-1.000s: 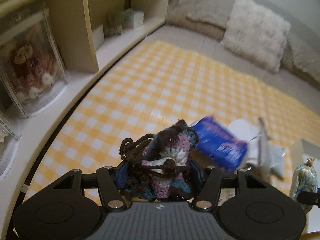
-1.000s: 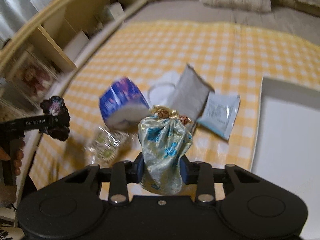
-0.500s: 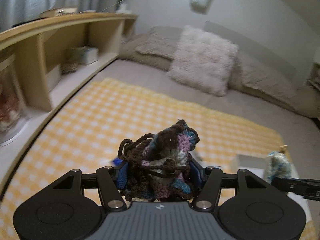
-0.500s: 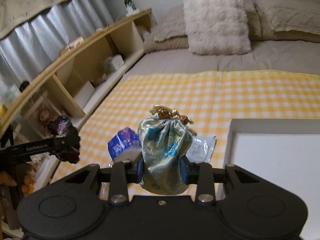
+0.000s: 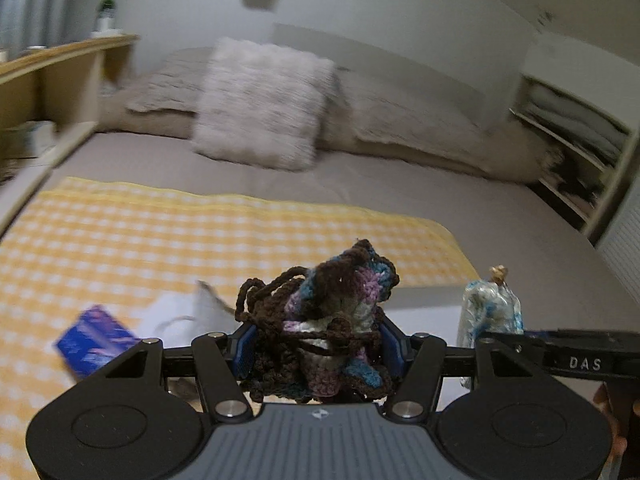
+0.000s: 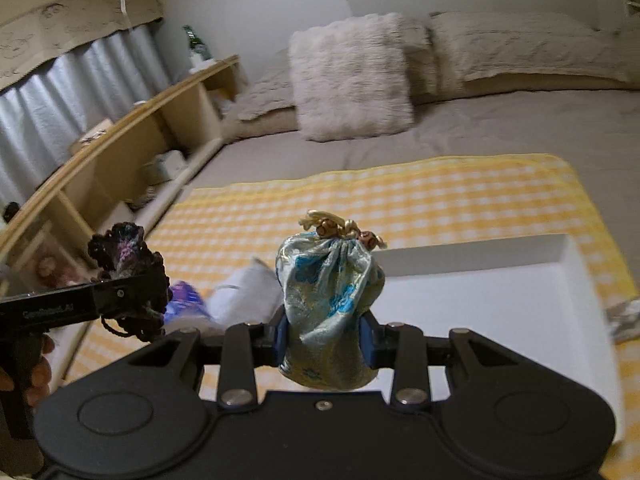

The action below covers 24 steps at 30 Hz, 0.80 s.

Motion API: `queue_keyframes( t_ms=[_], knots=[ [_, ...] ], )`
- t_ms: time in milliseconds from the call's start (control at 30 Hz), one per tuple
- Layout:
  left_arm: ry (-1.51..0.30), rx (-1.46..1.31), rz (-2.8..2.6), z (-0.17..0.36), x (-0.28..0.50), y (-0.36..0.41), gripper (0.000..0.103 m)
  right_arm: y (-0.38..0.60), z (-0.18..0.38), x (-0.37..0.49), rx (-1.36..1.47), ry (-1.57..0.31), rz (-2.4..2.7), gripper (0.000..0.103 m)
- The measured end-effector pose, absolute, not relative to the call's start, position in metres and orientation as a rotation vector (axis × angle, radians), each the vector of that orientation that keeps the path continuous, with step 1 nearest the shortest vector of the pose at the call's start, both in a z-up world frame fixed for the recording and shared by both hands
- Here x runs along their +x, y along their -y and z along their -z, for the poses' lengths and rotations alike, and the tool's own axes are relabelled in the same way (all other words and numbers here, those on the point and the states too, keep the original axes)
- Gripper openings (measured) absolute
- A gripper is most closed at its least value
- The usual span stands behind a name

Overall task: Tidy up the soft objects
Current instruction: 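Carry both held items over the white tray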

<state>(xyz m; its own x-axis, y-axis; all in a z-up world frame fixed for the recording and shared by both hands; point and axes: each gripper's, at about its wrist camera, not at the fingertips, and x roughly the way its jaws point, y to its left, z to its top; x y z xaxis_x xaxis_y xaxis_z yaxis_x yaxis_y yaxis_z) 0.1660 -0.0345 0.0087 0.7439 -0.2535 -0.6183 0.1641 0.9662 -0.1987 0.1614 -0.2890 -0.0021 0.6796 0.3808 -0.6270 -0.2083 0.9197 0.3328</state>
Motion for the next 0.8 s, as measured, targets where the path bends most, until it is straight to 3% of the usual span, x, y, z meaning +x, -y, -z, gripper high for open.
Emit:
queue_keyframes(
  t_ms=[400,800],
  knots=[
    [-0.894,0.022,0.453,0.049,0.21,0.117,0.062,0.37,0.037,0.162,0.193,-0.878,-0.143,0.036],
    [-1.055,0.263,0.549,0.114,0.235,0.147,0.062,0.42,0.096,0.19,0.104,-1.1,-0.042,0.036]
  ],
)
